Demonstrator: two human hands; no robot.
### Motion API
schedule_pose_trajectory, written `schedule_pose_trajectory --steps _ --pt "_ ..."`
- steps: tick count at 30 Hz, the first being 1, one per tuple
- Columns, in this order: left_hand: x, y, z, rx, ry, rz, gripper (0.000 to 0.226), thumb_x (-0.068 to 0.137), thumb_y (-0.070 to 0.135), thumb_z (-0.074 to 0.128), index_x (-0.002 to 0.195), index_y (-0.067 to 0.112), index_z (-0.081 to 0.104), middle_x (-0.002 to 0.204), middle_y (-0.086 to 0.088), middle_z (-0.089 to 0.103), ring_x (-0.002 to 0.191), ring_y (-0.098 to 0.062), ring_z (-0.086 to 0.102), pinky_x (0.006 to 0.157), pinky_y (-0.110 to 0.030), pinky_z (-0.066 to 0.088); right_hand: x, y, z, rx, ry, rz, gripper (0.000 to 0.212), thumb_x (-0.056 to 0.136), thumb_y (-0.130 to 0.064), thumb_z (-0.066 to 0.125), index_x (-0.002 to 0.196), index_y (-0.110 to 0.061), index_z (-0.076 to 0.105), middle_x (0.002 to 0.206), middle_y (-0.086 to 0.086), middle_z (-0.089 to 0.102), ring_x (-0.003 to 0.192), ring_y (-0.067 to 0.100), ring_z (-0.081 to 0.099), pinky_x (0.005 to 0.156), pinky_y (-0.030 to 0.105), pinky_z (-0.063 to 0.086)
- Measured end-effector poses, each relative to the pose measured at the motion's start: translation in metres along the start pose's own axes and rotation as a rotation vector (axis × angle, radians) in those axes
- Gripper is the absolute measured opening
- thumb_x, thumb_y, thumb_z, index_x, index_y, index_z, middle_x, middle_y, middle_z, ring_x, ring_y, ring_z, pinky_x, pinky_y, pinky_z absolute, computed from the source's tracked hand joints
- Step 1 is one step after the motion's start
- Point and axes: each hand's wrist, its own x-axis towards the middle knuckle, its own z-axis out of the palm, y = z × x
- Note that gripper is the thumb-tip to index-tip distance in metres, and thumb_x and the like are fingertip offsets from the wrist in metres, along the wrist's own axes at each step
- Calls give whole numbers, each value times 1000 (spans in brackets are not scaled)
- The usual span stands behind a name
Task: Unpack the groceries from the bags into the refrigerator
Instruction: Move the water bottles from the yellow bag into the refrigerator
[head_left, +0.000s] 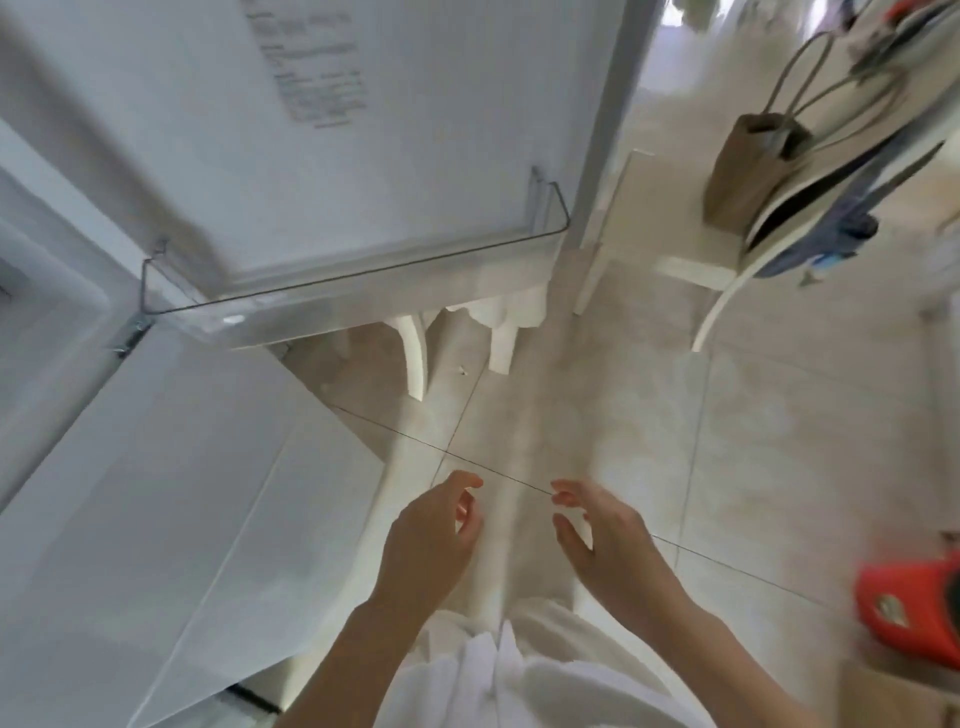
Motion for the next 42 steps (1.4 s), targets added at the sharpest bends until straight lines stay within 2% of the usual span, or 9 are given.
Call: schedule_pose_trajectory --steps 5,14,24,34,38,42 --pt "32 60 56 62 -183 38 25 91 26 55 115 33 59 81 15 65 75 -6 63 72 -33 55 -7 64 -55 -9 18 82 32 95 -22 53 126 -22 53 113 -11 61 105 3 58 92 18 44" --pt "86 140 111 123 -271 72 19 92 26 52 109 31 60 83 16 64 80 -10 64 74 -35 54 24 149 -134 -8 68 210 30 93 -25 55 122 -19 55 107 -11 61 100 10 59 87 25 47" --pt "211 163 117 166 -265 -12 19 92 25 52 108 27 62 88 13 67 81 -13 64 76 -35 55 158 173 -205 -66 56 138 30 93 -25 56 122 -19 55 102 -9 62 97 11 60 87 28 48" --pt "351 220 108 122 -157 26 21 91 22 50 109 24 62 88 8 69 81 -17 64 75 -35 53 312 171 -262 -97 -25 29 30 95 -25 55 124 -16 54 108 -4 63 101 14 59 90 26 47" --pt "389 230 112 75 -123 -61 21 92 23 50 109 24 63 90 7 69 82 -17 64 76 -34 53 371 174 -276 -114 -92 -55 29 94 -23 56 122 -14 56 108 -2 64 100 16 61 90 31 49" --pt "430 240 118 -8 -80 -188 20 93 25 50 109 25 62 87 12 66 81 -11 64 76 -32 53 437 180 -296 -143 -164 -129 29 94 -22 56 121 -13 57 106 -1 65 100 16 61 89 28 47"
